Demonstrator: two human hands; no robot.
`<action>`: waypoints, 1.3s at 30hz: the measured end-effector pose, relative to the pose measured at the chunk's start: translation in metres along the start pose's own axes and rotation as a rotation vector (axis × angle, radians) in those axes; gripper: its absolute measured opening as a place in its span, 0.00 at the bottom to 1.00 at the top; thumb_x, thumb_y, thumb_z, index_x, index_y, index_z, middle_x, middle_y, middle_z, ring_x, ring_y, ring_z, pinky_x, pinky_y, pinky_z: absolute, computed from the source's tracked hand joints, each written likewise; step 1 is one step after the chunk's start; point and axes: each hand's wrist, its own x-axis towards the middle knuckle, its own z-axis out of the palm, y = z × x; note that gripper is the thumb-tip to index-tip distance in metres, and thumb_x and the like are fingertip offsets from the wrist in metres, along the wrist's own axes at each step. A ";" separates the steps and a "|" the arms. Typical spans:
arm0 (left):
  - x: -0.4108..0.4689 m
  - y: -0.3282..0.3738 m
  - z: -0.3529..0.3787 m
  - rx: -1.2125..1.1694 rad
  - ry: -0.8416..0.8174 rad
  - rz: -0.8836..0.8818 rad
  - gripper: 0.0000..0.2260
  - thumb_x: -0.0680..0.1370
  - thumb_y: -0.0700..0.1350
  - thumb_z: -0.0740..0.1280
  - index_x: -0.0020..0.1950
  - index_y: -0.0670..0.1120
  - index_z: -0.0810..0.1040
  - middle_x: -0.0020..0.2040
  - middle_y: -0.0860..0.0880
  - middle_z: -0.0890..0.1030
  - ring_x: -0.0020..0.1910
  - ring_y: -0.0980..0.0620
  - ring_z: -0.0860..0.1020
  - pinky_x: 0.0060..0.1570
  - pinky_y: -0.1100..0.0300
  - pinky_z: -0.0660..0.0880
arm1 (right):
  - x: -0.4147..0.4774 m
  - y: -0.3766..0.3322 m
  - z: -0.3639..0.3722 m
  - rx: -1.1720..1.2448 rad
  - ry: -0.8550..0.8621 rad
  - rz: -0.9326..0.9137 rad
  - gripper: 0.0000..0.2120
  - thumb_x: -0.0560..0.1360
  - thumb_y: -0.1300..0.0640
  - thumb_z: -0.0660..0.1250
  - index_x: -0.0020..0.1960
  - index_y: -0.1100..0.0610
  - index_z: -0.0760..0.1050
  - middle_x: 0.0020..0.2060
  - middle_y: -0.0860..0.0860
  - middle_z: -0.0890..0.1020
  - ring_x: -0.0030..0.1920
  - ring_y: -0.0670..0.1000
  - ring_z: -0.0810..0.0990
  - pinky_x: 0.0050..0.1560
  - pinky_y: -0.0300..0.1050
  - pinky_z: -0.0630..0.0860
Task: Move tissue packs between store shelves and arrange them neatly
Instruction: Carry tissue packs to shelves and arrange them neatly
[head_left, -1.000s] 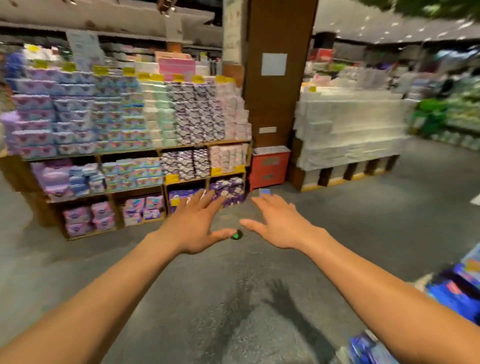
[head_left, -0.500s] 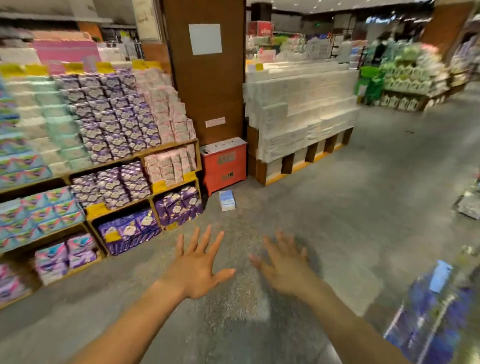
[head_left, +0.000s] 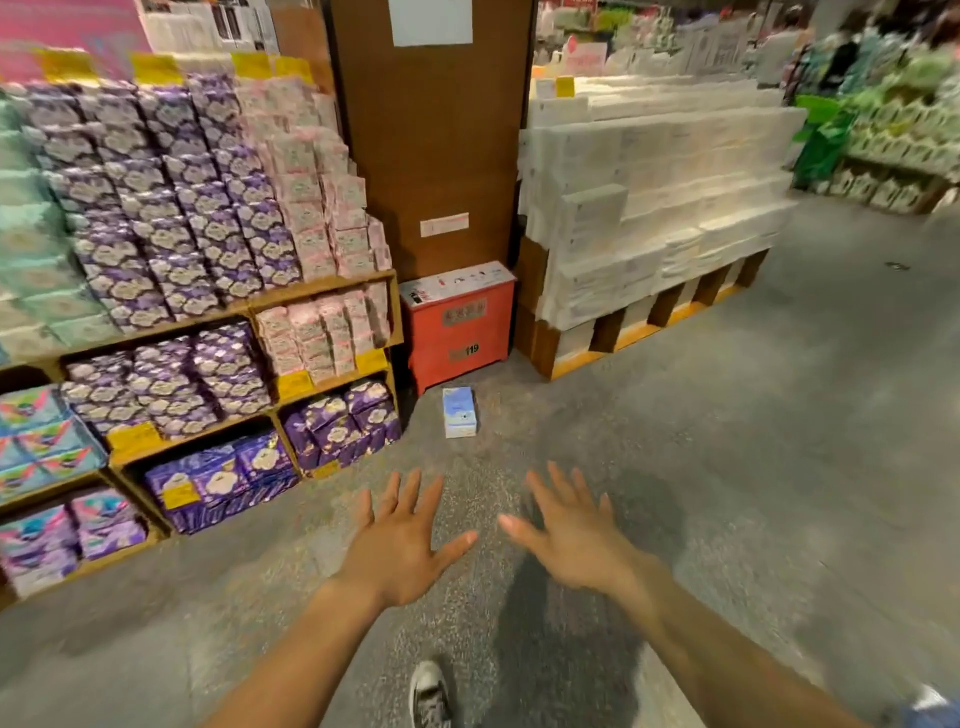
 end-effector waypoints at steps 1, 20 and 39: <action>0.029 -0.008 -0.002 -0.014 0.000 0.001 0.45 0.70 0.77 0.40 0.82 0.56 0.37 0.82 0.48 0.38 0.80 0.47 0.35 0.75 0.42 0.32 | 0.029 0.001 -0.007 0.000 -0.001 -0.005 0.43 0.76 0.26 0.45 0.82 0.46 0.37 0.82 0.50 0.36 0.80 0.57 0.33 0.78 0.66 0.37; 0.570 -0.104 -0.106 0.001 -0.095 0.084 0.48 0.69 0.79 0.38 0.83 0.53 0.42 0.83 0.47 0.44 0.82 0.45 0.42 0.77 0.40 0.37 | 0.546 0.053 -0.188 0.100 0.014 0.044 0.37 0.80 0.31 0.52 0.83 0.48 0.48 0.82 0.52 0.51 0.82 0.56 0.47 0.79 0.62 0.51; 1.016 -0.261 0.185 -0.030 -0.209 -0.101 0.49 0.69 0.76 0.34 0.83 0.49 0.49 0.82 0.45 0.54 0.81 0.42 0.50 0.77 0.39 0.49 | 1.070 0.204 0.017 0.057 -0.240 -0.057 0.34 0.82 0.37 0.57 0.82 0.49 0.54 0.77 0.53 0.65 0.76 0.56 0.63 0.72 0.55 0.68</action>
